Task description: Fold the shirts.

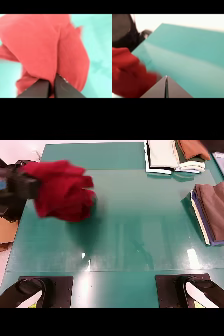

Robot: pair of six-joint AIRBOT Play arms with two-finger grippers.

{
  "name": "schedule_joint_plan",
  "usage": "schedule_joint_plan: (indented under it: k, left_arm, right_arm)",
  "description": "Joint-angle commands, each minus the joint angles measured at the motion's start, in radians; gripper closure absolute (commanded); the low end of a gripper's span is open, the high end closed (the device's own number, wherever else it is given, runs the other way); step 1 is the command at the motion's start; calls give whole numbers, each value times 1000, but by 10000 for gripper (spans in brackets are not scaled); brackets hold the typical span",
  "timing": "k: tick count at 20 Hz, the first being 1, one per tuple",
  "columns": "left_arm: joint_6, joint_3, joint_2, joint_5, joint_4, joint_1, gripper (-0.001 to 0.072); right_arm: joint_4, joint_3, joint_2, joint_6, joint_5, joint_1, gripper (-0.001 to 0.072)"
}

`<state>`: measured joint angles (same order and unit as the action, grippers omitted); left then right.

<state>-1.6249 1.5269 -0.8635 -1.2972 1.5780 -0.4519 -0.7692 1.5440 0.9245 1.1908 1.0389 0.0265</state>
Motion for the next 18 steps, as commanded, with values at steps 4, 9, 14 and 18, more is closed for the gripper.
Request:
schedule_joint_plan:
  k: [4,9,14,18]
  left_arm:
    - [182,241,-413,226,-108,-336,686]
    - [268,415,-674,295,-220,-397,151]
    - [153,404,-679,63,-214,-135,151]
    - [80,234,-679,-2,-291,101,151]
  right_arm:
    - [-69,127,0,63,2,92,690]
    - [-70,126,0,77,72,163,690]
    - [-70,125,0,77,96,172,690]
    - [-69,125,10,77,103,172,690]
